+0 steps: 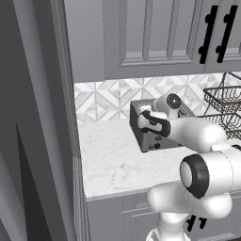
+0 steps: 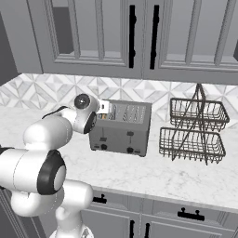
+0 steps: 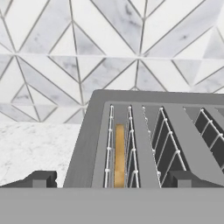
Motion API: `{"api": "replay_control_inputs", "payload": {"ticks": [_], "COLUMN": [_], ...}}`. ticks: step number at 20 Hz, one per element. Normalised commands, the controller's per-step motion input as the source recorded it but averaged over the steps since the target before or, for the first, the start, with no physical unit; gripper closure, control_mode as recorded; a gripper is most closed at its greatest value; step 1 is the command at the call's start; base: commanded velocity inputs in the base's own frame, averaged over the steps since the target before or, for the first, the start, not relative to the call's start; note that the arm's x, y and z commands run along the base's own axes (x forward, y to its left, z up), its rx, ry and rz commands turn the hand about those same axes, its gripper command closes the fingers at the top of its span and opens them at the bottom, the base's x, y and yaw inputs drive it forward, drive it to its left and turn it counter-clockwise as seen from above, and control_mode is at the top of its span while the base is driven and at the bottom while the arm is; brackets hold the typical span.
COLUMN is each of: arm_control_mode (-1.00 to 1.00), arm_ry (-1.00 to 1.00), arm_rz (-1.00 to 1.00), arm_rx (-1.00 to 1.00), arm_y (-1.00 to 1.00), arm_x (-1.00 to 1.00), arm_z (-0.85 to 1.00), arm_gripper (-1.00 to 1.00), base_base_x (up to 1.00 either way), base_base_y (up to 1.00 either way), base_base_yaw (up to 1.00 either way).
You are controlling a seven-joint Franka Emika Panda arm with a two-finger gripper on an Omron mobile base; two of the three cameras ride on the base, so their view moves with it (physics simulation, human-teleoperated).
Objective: Start the toaster. Once the lever pops up, take the bread to the plate on the dining counter.
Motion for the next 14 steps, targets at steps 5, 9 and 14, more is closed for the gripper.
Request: {"api": "replay_control_inputs", "payload": {"ticks": [5,9,14], "arm_control_mode": [-1.0,-1.0,-1.0], "arm_ry": [0.0,0.0,0.0], "arm_rz": [0.0,0.0,0.0], "arm_rx": [0.0,0.0,0.0], "arm_y": [0.0,0.0,0.0], "arm_x": [0.0,0.0,0.0], "arm_z": [0.0,0.0,0.0], "arm_gripper": [-1.0,-1.0,-1.0], "base_base_x": [0.0,0.0,0.0], "base_base_y": [0.0,0.0,0.0], "base_base_yaw": [0.0,0.0,0.0]}}
